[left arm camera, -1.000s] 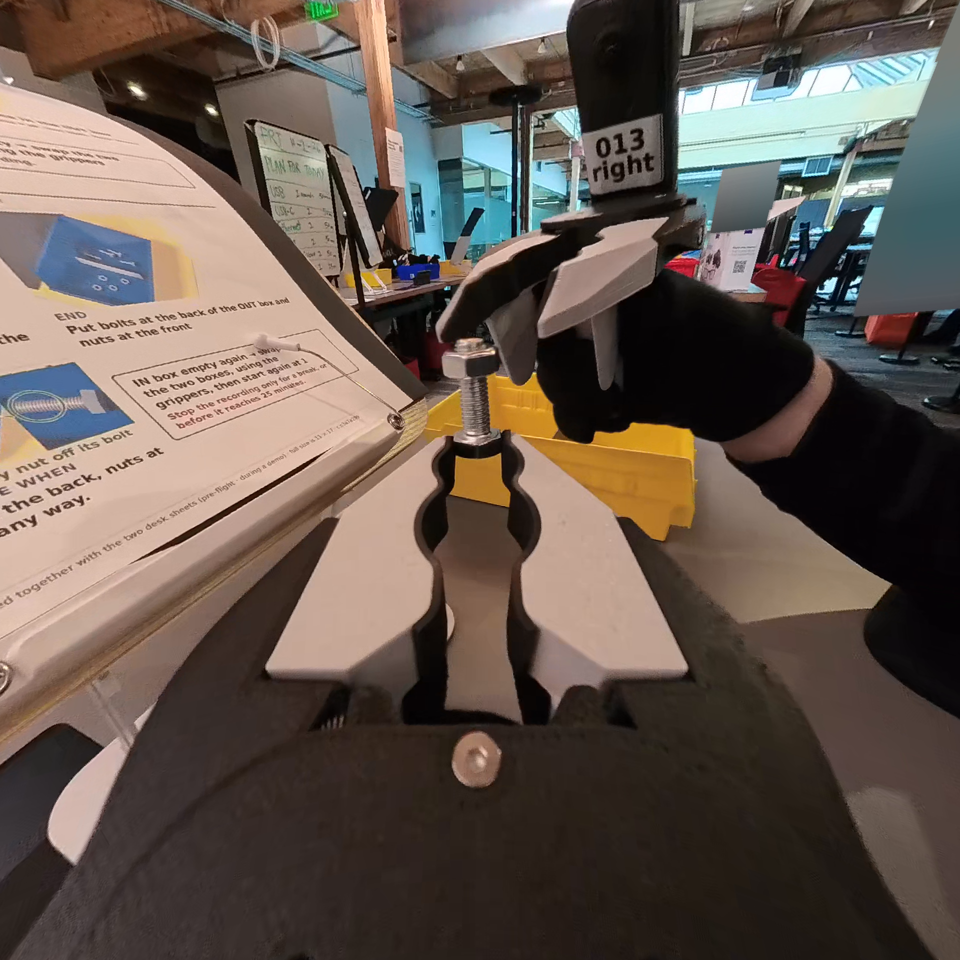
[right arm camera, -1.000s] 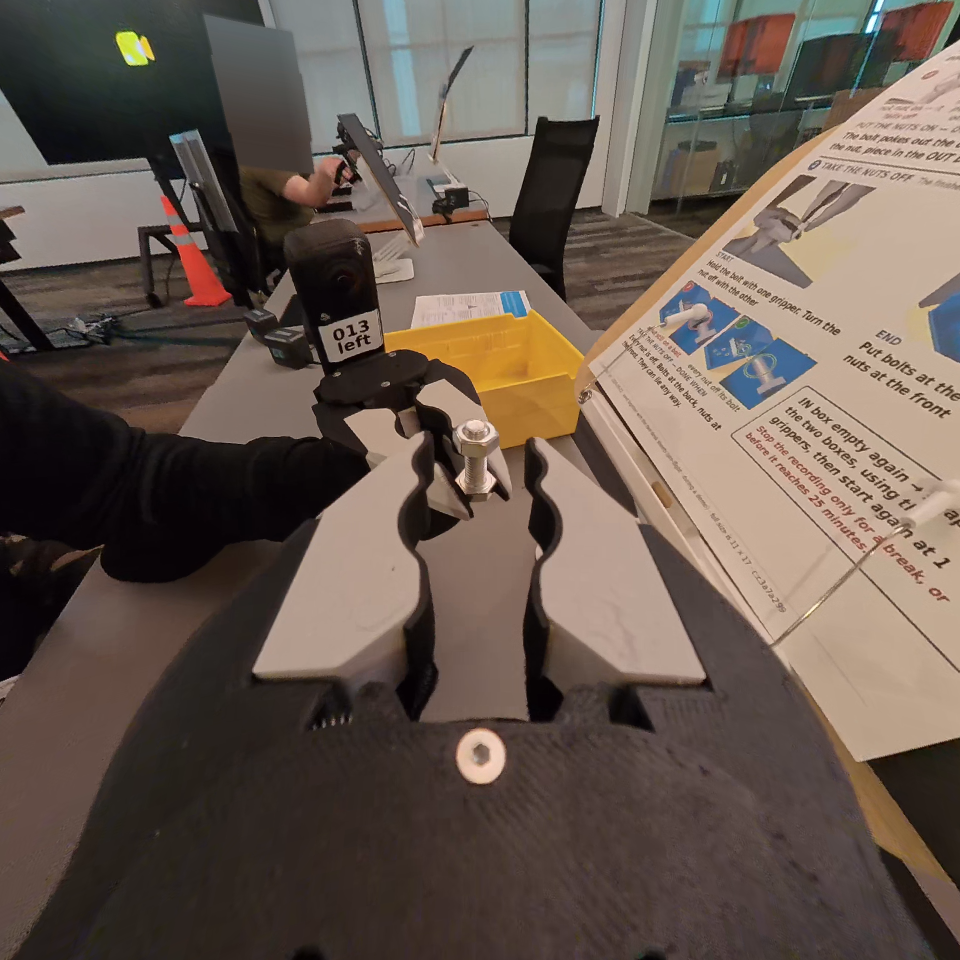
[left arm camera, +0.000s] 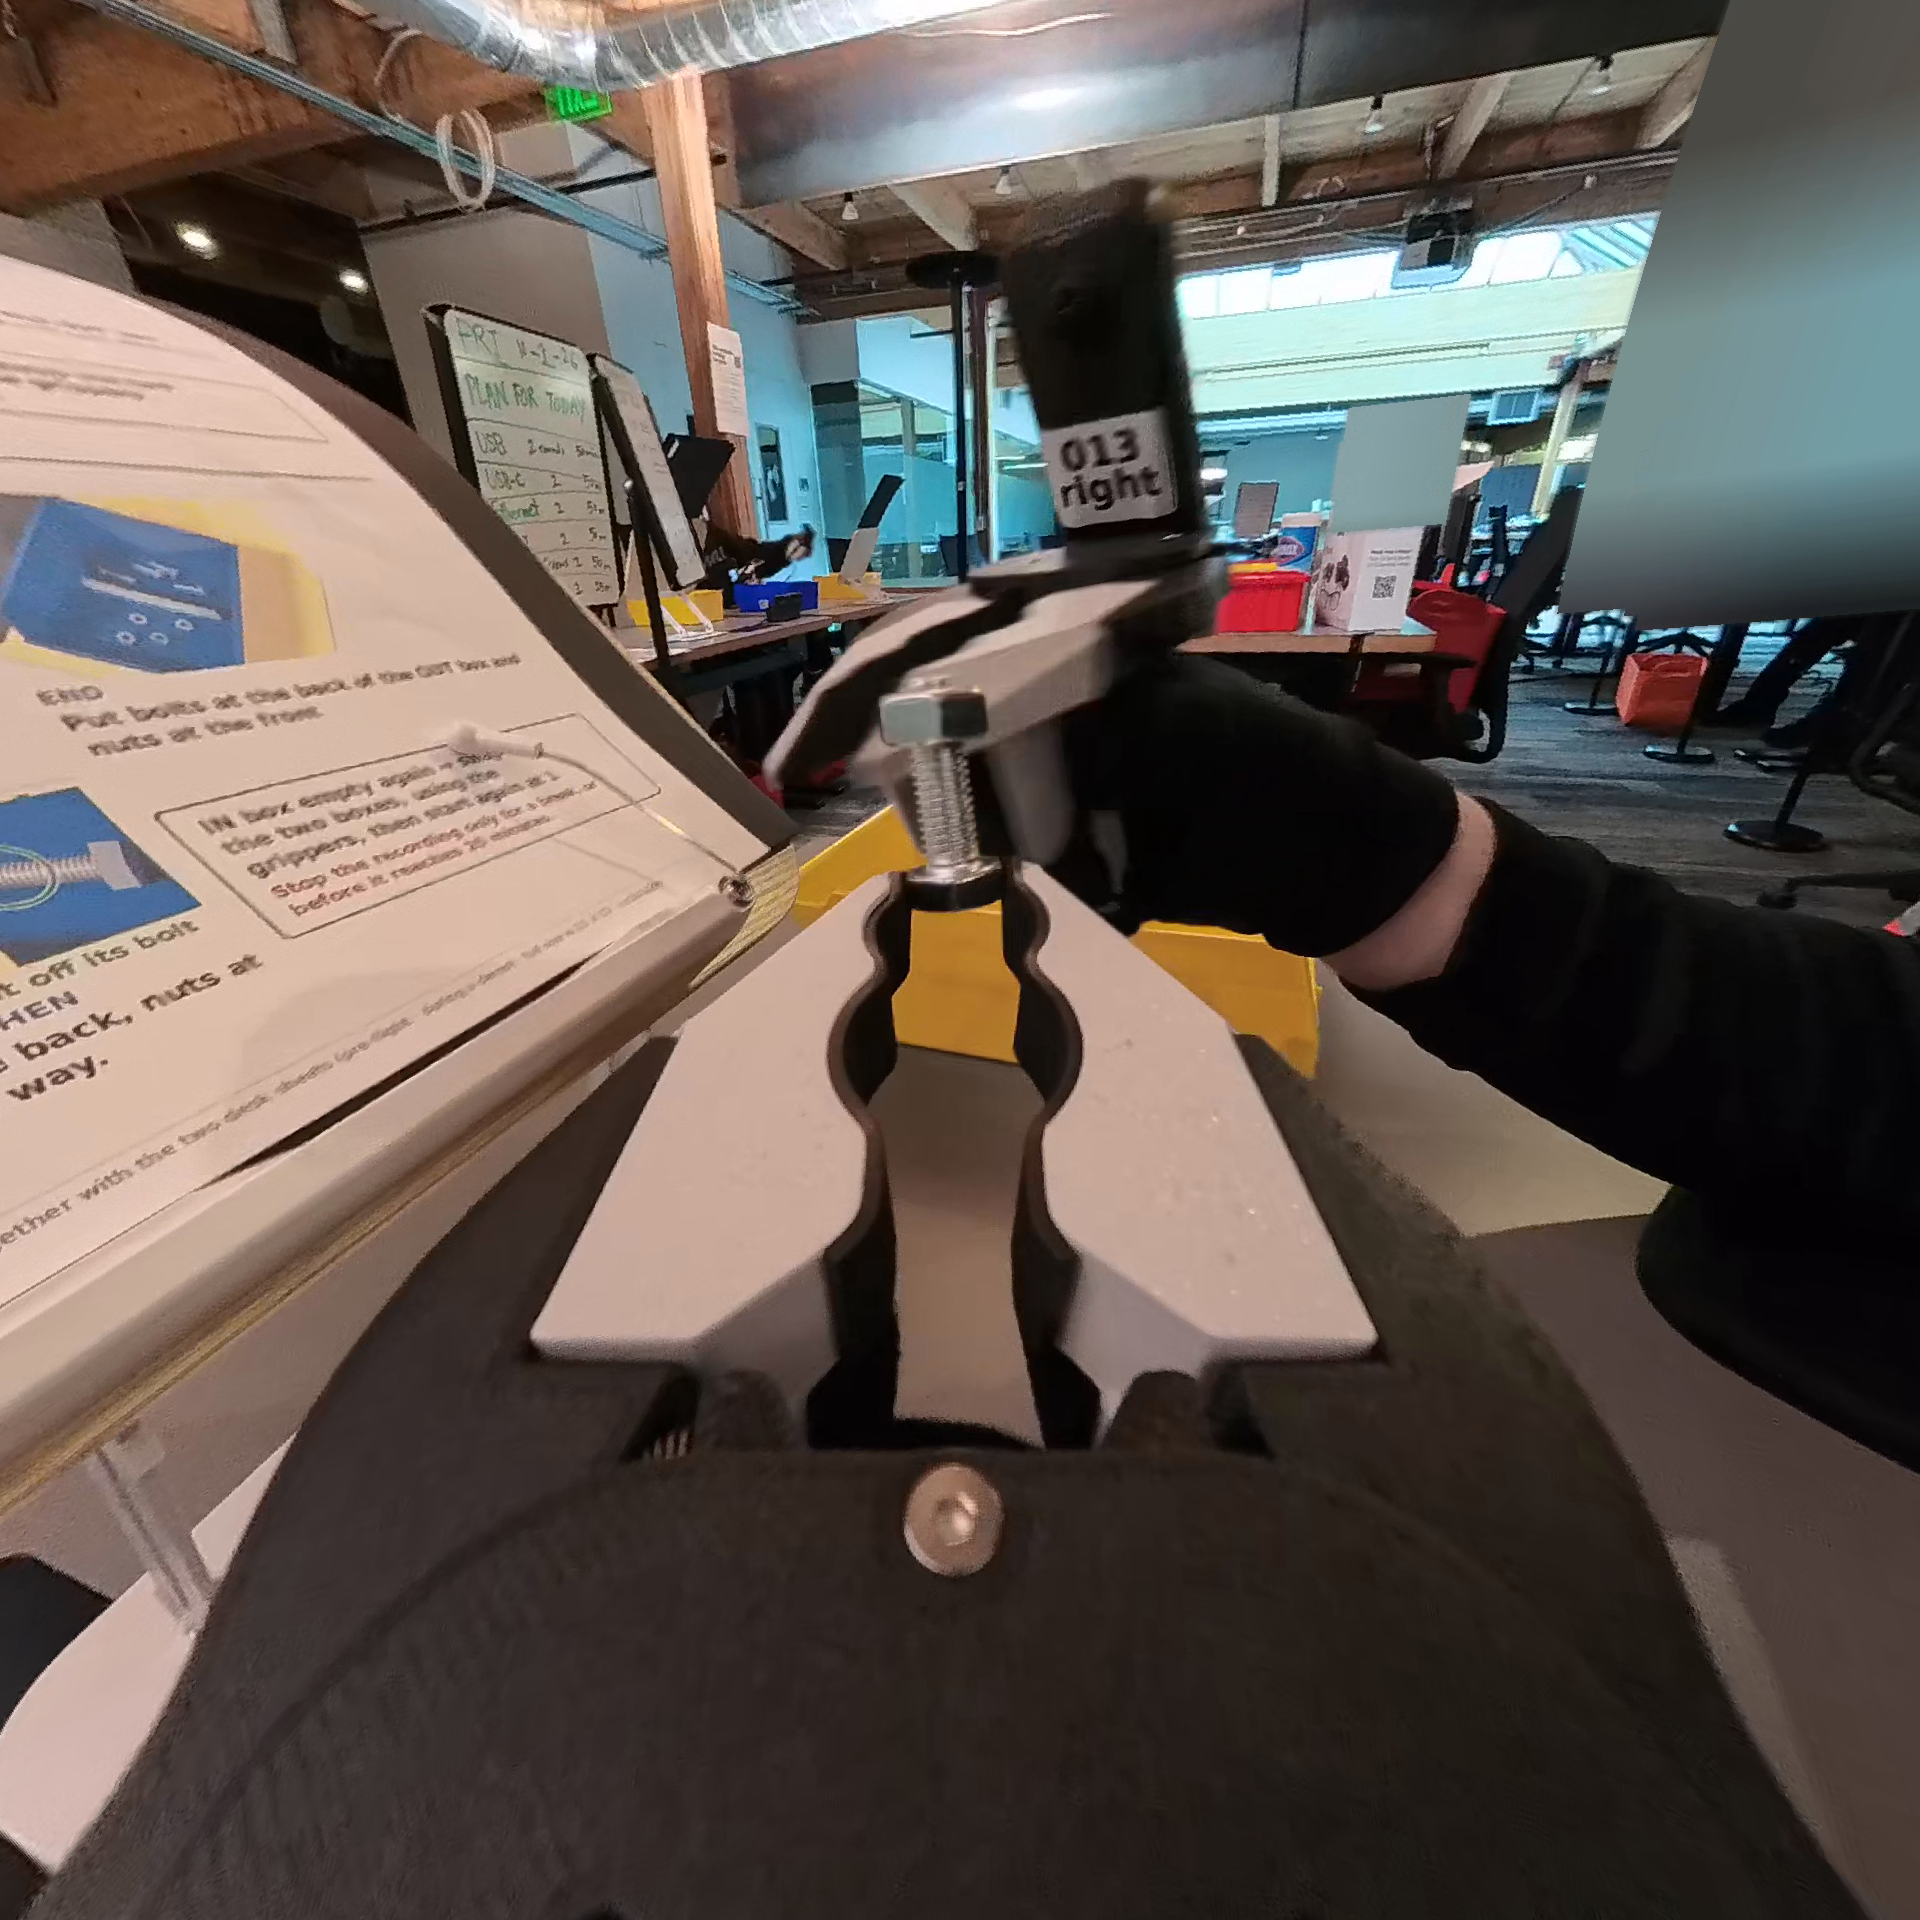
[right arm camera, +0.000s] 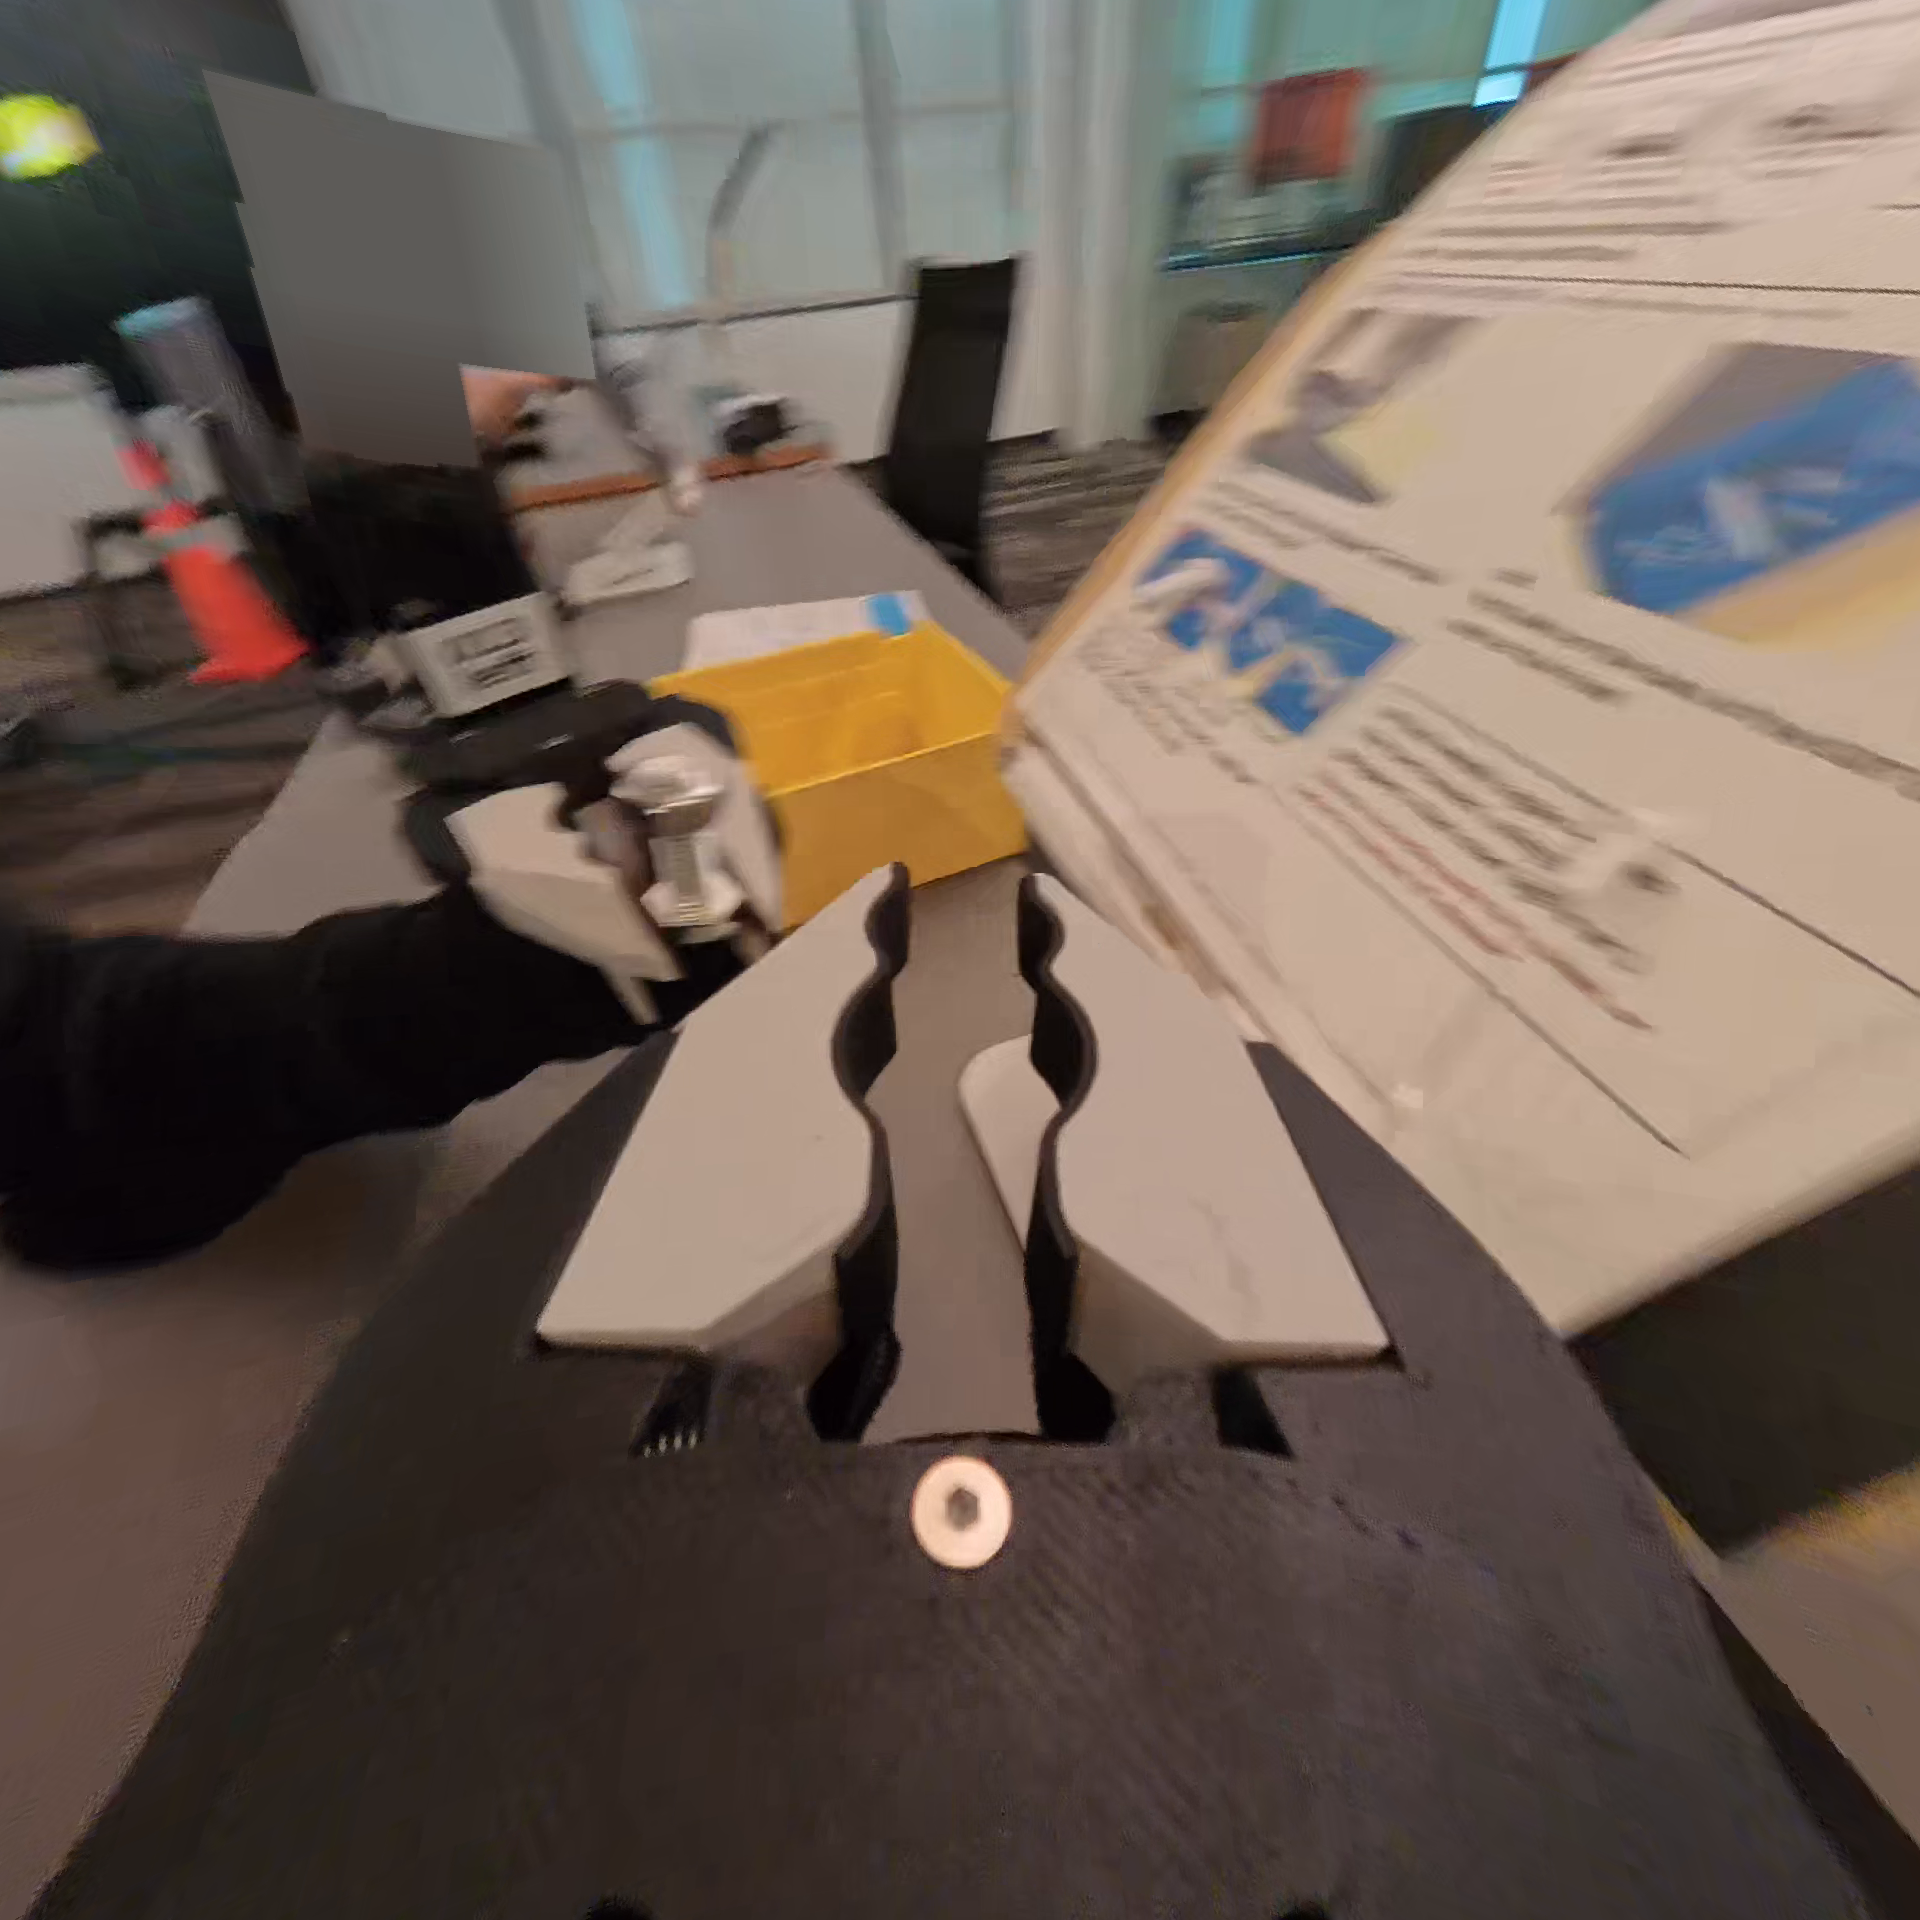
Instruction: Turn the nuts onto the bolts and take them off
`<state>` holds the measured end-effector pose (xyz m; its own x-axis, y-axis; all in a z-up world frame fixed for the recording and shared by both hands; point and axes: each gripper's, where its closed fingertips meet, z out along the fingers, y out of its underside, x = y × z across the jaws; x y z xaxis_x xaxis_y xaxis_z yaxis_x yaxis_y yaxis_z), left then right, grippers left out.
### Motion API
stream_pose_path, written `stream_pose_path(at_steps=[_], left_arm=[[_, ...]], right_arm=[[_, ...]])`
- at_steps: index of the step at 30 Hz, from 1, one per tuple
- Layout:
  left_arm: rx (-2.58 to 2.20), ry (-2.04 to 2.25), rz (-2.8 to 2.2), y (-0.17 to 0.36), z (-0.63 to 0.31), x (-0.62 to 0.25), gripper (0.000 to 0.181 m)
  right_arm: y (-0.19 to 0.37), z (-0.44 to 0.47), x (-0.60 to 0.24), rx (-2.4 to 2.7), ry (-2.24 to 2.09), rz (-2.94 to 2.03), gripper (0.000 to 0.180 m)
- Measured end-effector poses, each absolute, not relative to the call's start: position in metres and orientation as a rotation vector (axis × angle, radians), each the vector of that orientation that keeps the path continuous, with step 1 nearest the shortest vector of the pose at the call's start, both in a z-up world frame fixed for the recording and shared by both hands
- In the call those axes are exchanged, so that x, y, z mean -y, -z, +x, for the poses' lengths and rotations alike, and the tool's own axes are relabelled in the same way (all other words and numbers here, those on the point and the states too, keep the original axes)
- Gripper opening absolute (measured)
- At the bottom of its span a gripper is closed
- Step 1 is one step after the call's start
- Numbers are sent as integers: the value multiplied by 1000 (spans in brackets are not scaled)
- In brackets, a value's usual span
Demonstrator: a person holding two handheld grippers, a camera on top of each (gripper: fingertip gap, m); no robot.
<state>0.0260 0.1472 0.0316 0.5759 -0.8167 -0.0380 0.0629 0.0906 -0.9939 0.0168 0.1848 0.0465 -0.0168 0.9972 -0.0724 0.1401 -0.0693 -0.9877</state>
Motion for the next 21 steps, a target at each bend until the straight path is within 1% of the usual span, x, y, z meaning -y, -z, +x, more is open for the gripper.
stream_pose_path(at_steps=[1,2,4,7,13,14,15,17,21], left_arm=[[-726,743,-1322,-33,26,-146,16],[-725,732,-1329,-33,26,-147,16],[-716,742,-1335,-32,25,-149,16],[-705,747,-1344,-29,24,-151,16],[-718,744,-1334,-31,27,-148,16],[-714,739,-1333,-32,26,-149,15],[-706,743,-1331,-33,24,-149,15],[-703,749,-1318,-35,22,-148,16],[-734,717,-1336,-30,28,-148,16]], right_arm=[[-49,22,-196,1227,-1208,-1377,20],[-57,26,-191,1215,-1295,-1329,20],[-68,29,-171,1285,-1378,-1224,28],[-63,18,-153,1389,-1327,-1203,31],[-59,9,-156,1363,-1331,-1219,38],[-59,11,-160,1346,-1334,-1241,37],[-57,15,-170,1313,-1317,-1279,20],[-53,23,-188,1248,-1272,-1331,24],[-64,22,-170,1294,-1341,-1240,33]])
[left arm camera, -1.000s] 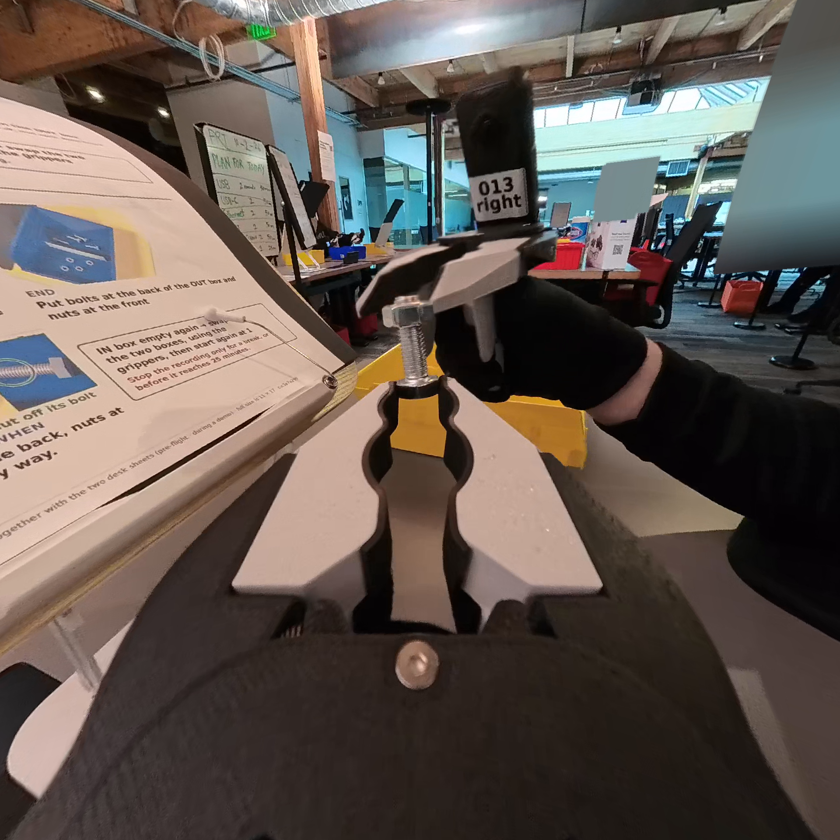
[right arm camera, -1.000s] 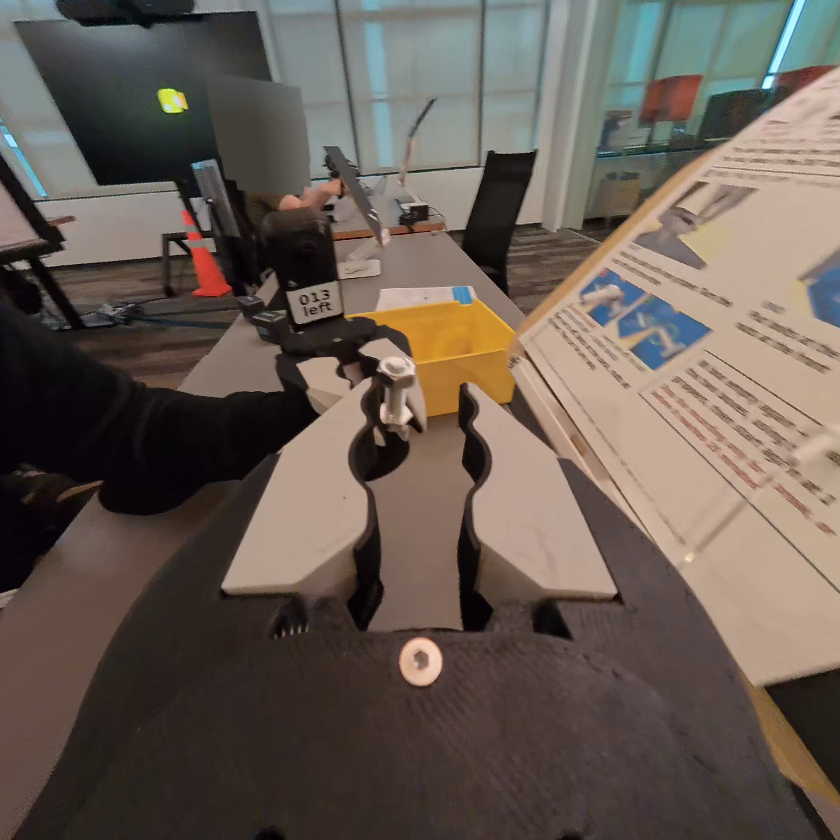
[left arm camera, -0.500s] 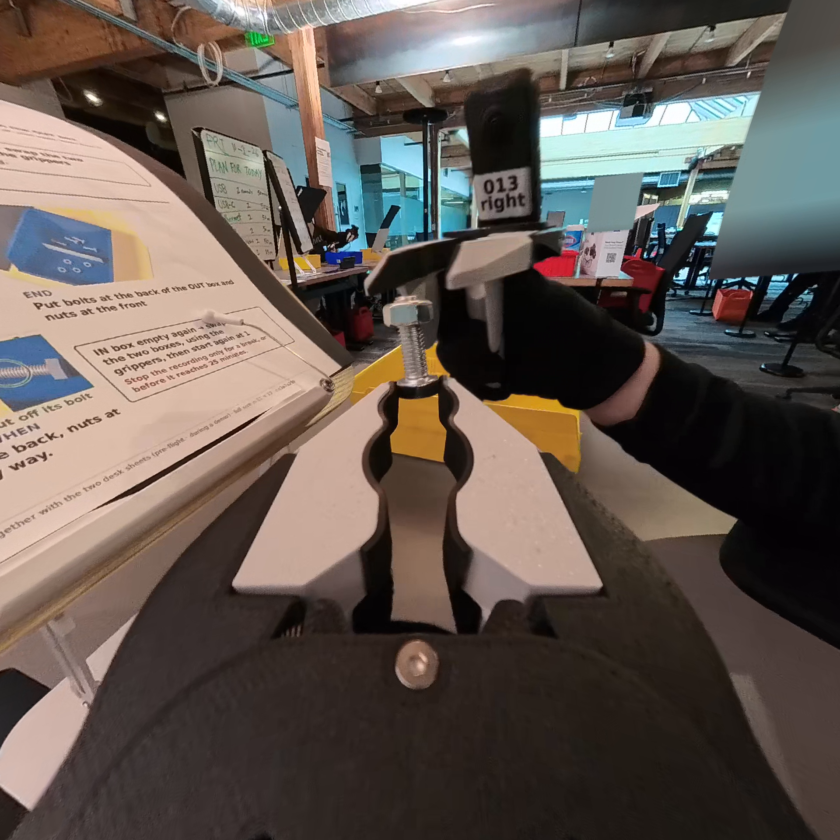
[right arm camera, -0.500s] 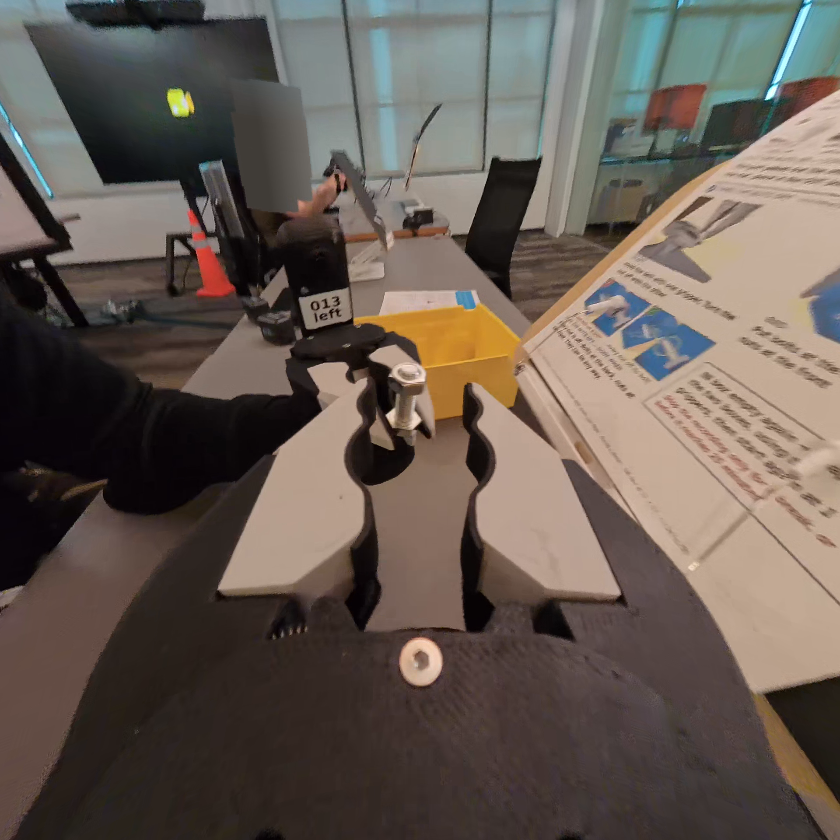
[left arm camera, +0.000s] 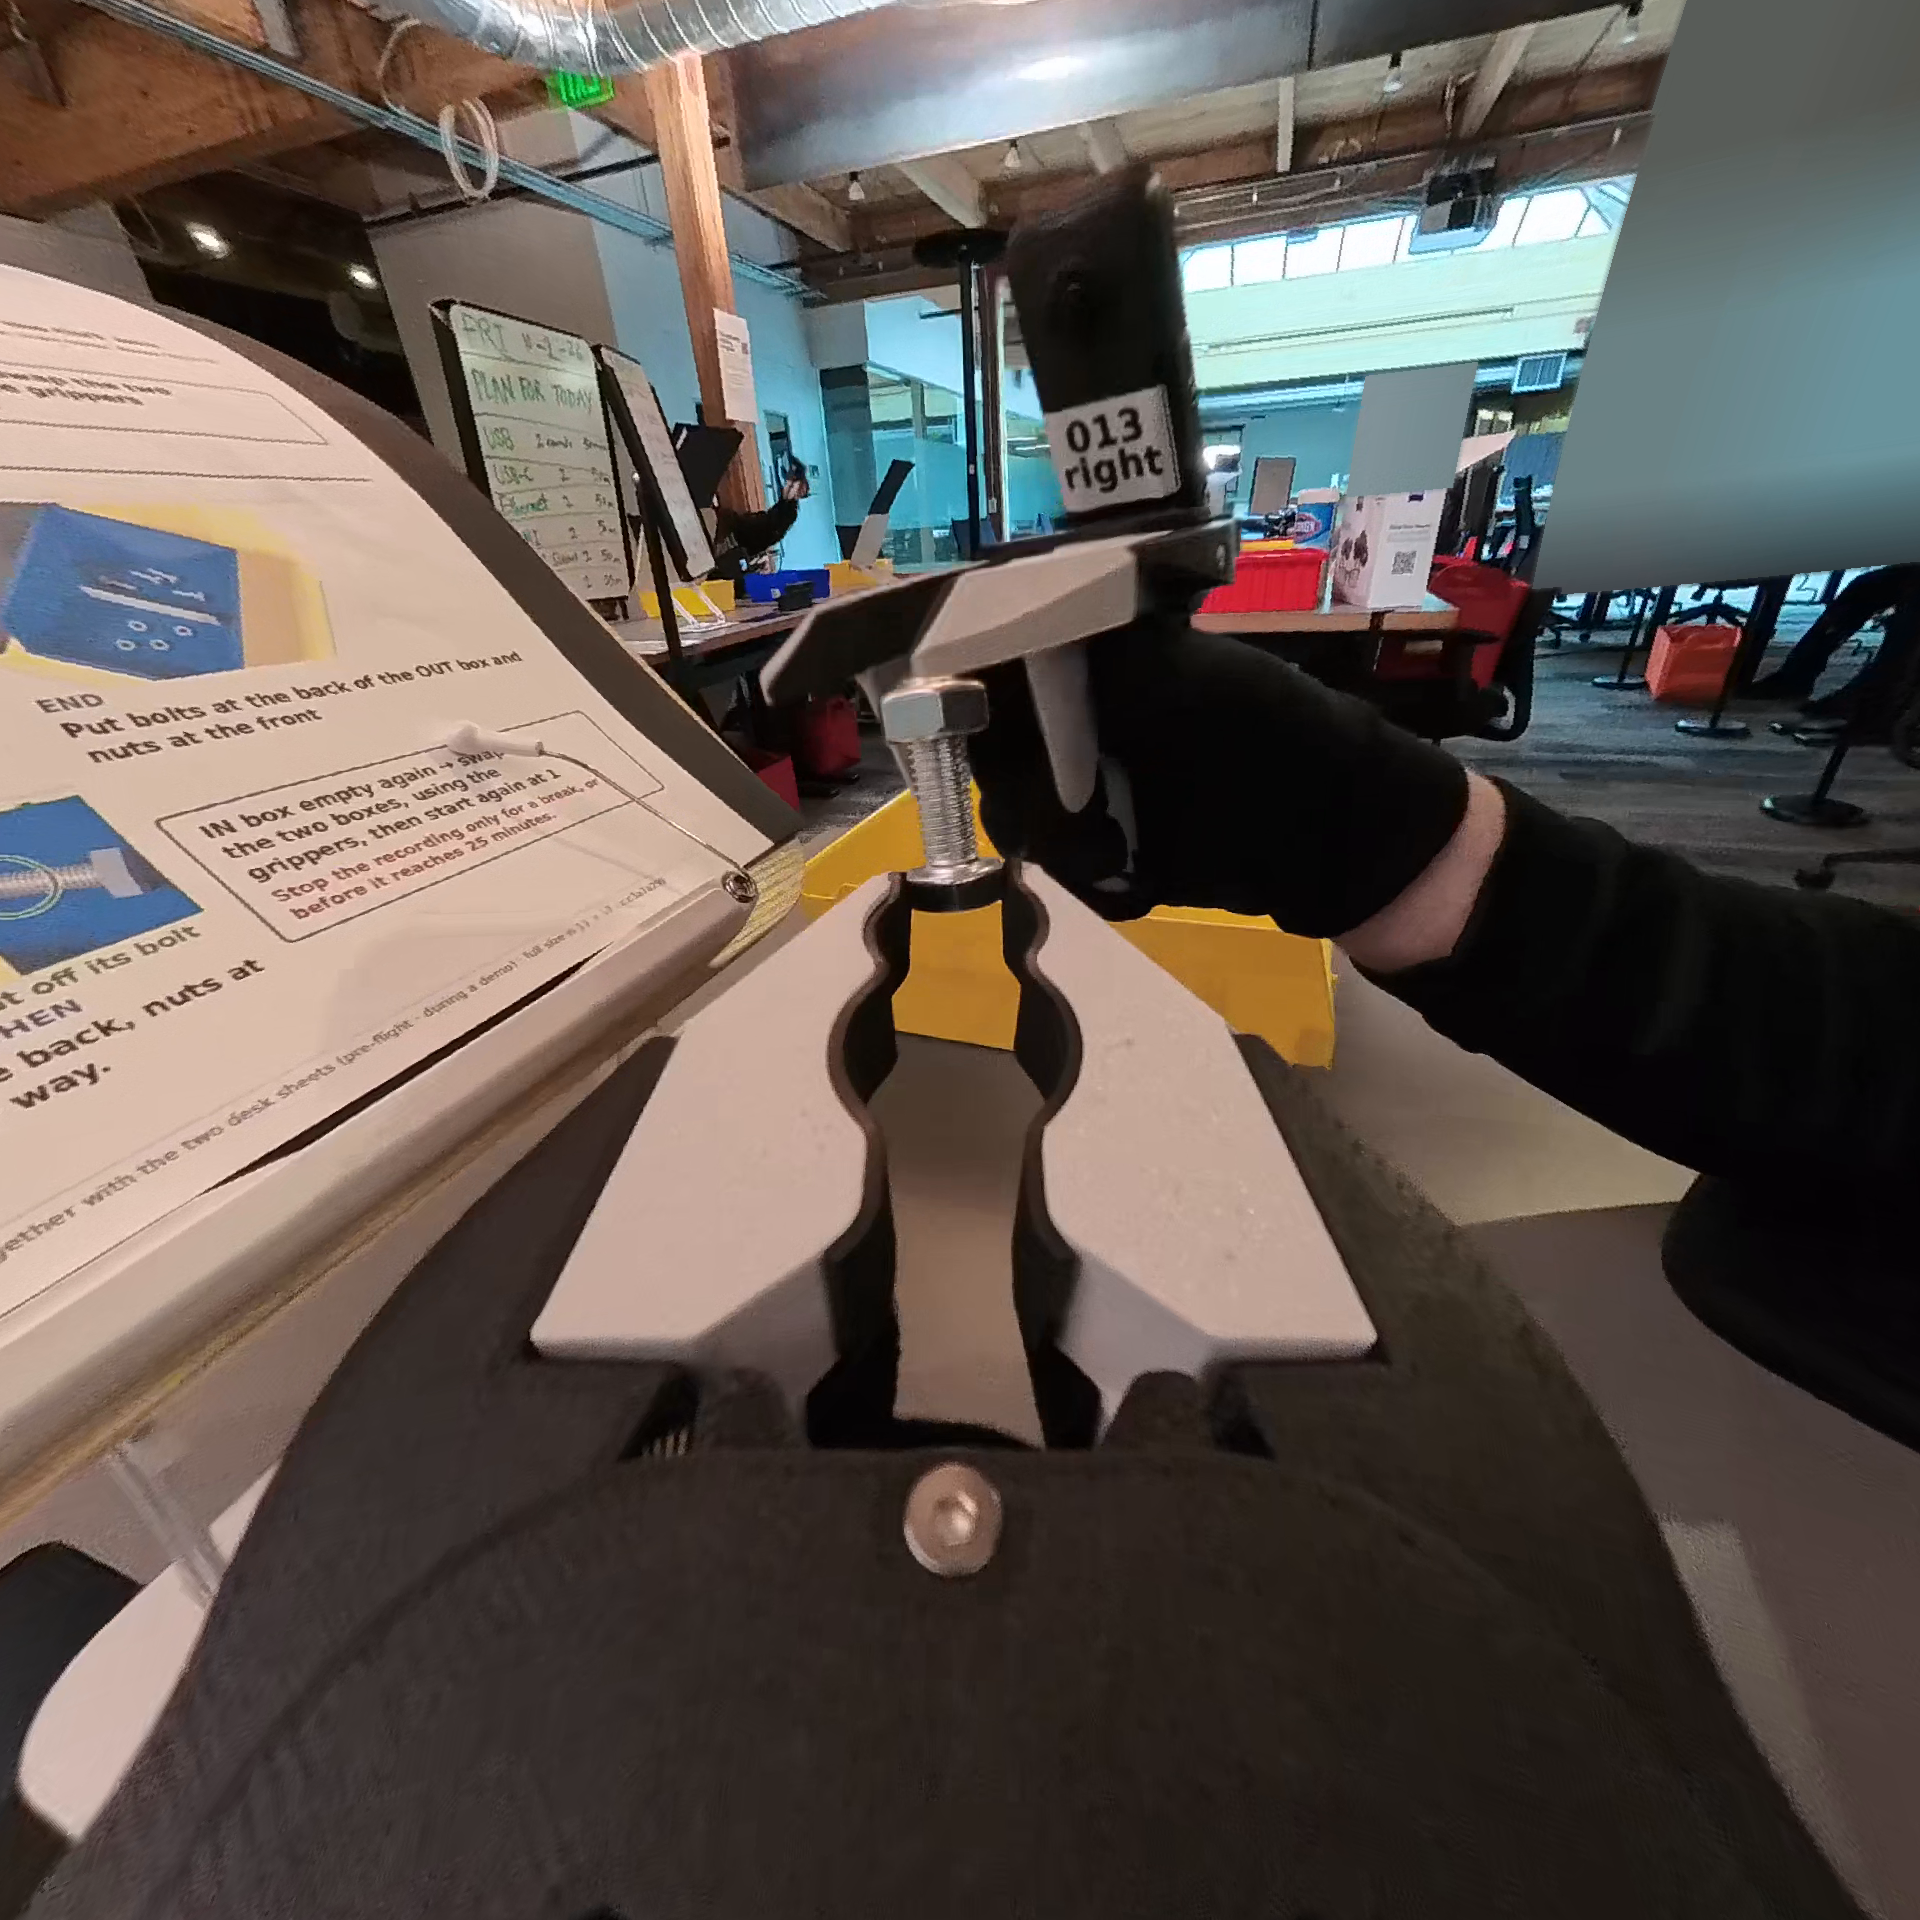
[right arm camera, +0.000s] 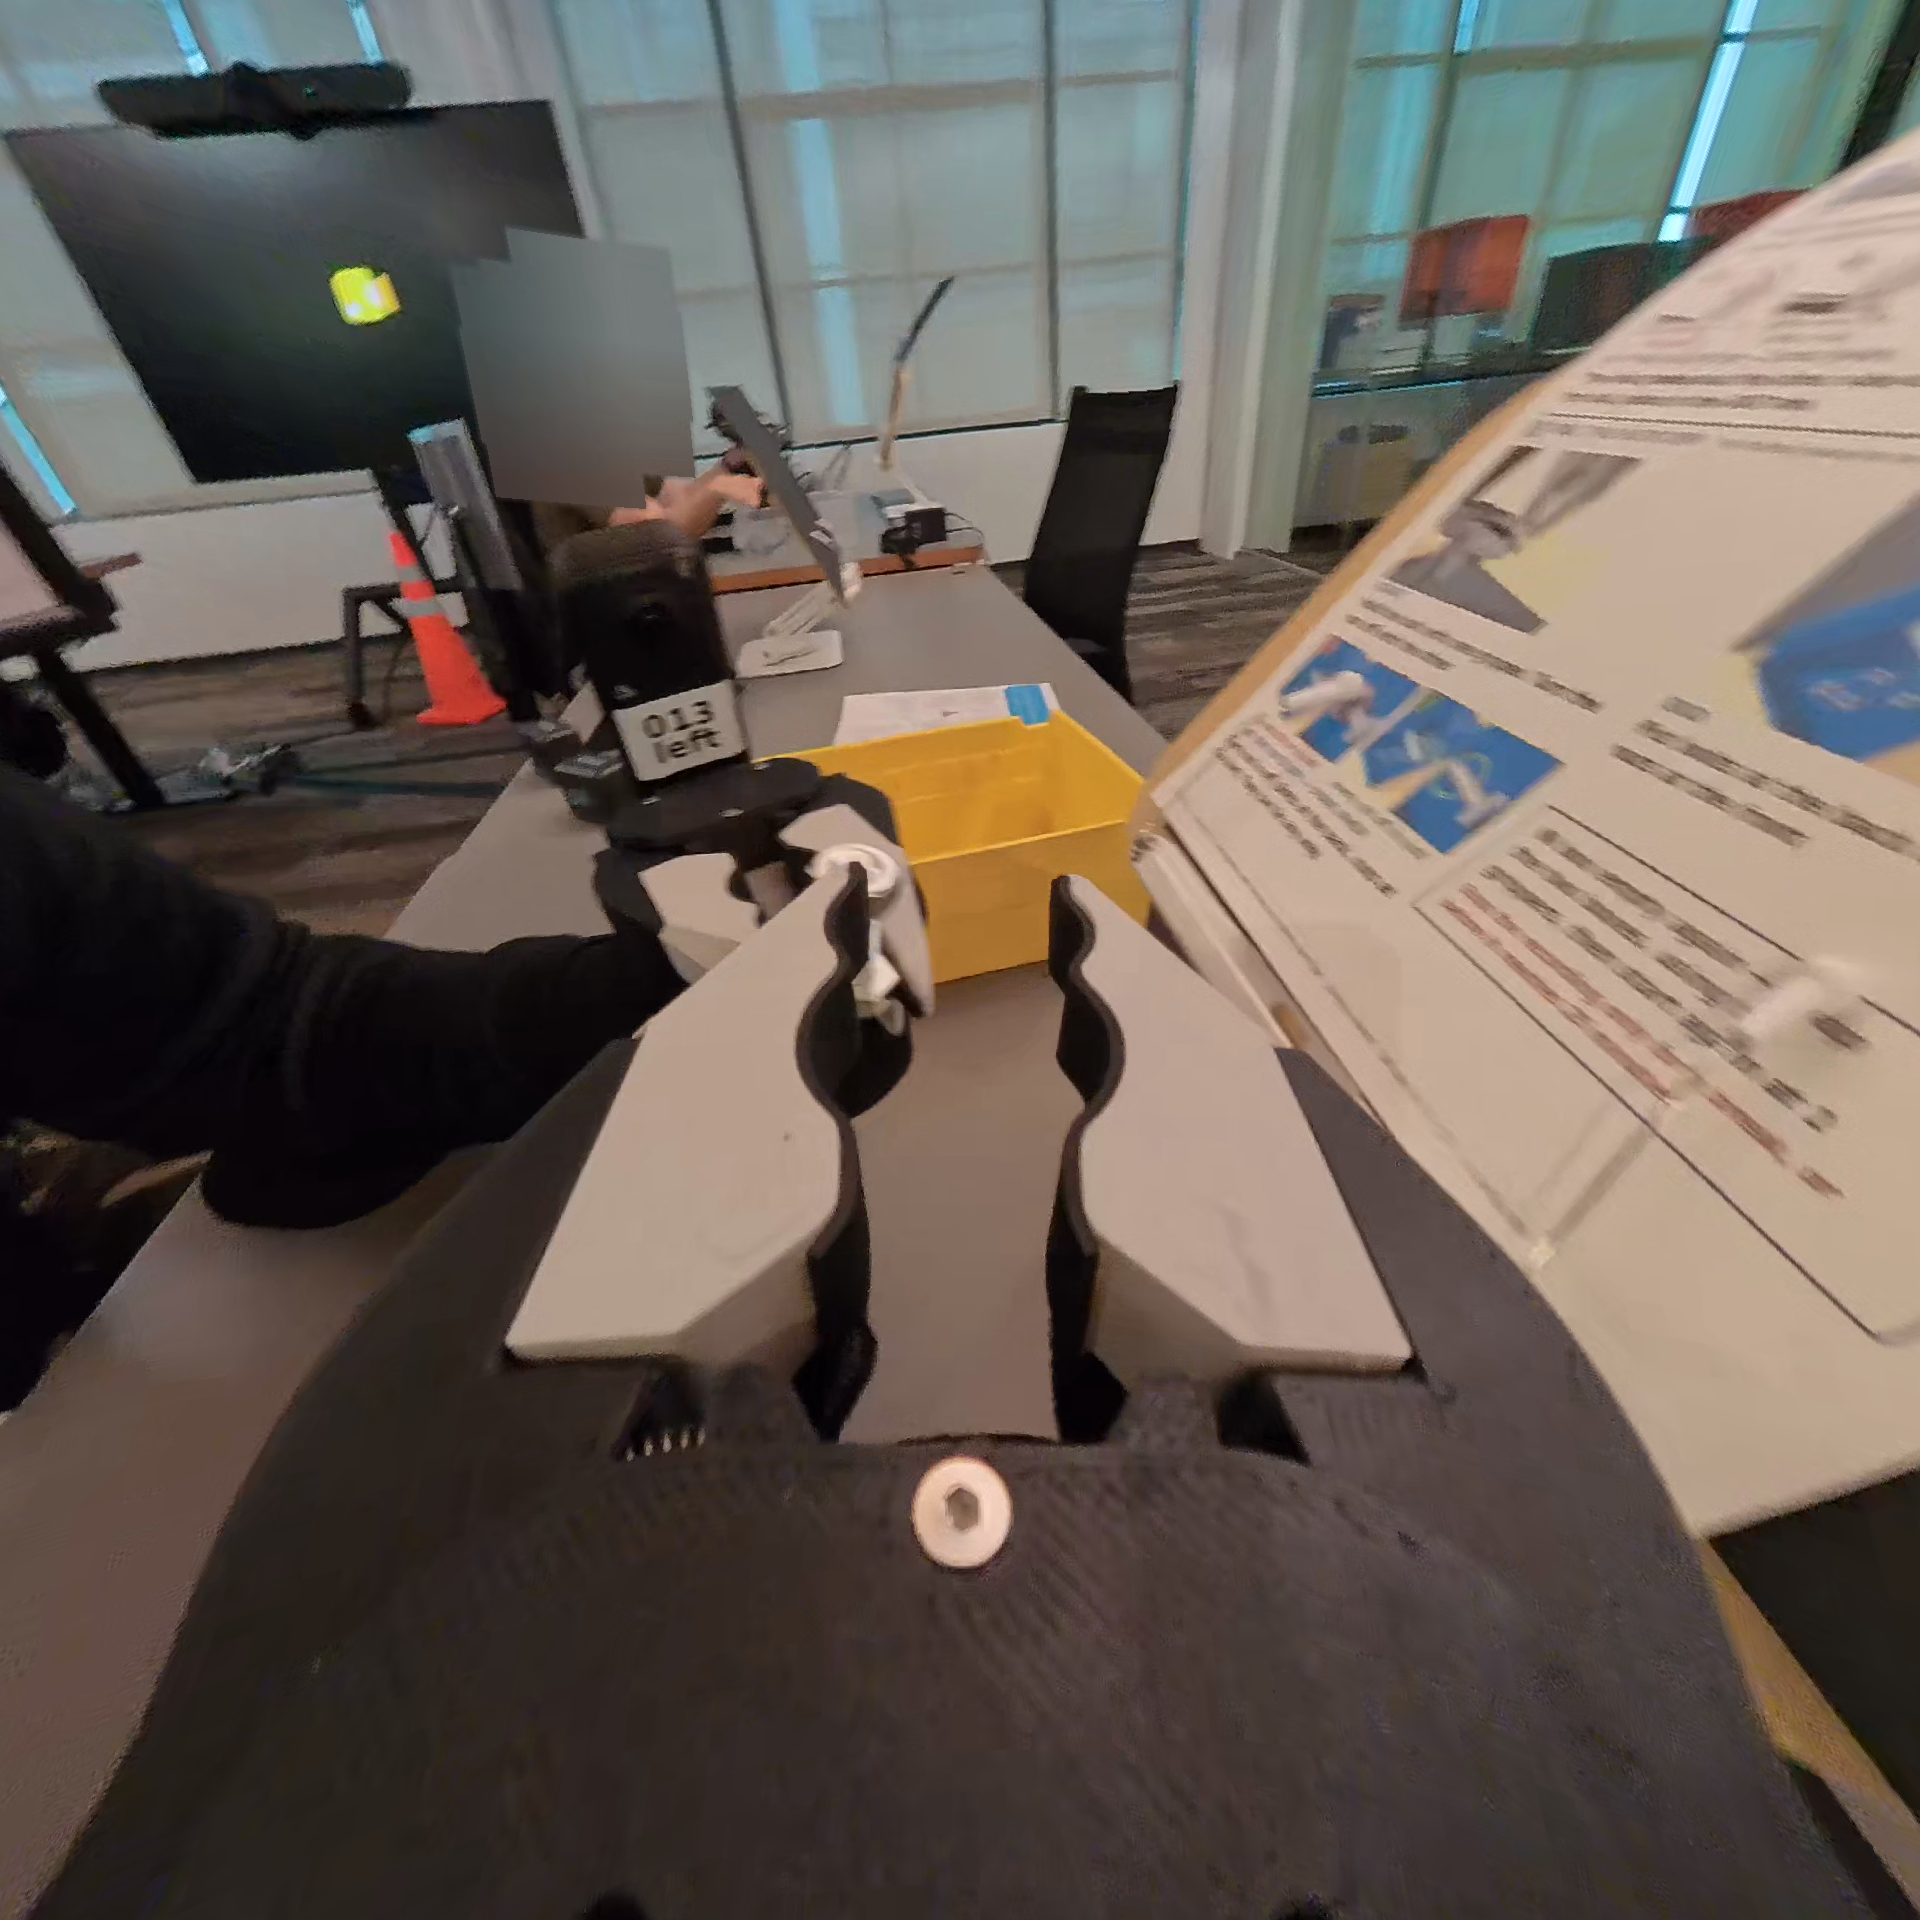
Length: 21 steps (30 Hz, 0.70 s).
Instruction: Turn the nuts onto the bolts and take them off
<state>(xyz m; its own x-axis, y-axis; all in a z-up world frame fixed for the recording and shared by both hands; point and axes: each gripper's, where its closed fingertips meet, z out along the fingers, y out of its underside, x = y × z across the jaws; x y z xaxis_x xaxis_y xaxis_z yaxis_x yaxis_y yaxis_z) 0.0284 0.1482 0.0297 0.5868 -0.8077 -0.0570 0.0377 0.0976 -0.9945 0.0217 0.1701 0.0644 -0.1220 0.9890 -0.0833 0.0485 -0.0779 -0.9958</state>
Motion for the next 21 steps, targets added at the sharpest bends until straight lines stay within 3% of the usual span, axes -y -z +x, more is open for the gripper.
stream_pose_path(at_steps=[7,8,16,21], left_arm=[[-712,751,-1330,-31,26,-148,16],[-709,751,-1326,-32,25,-148,16],[-716,765,-1316,-32,27,-147,16],[-717,751,-1311,-34,27,-146,16]], right_arm=[[-59,13,-159,1361,-1322,-1226,36],[-59,16,-167,1325,-1315,-1248,24],[-65,18,-153,1377,-1348,-1173,39],[-62,12,-156,1350,-1362,-1198,37]])
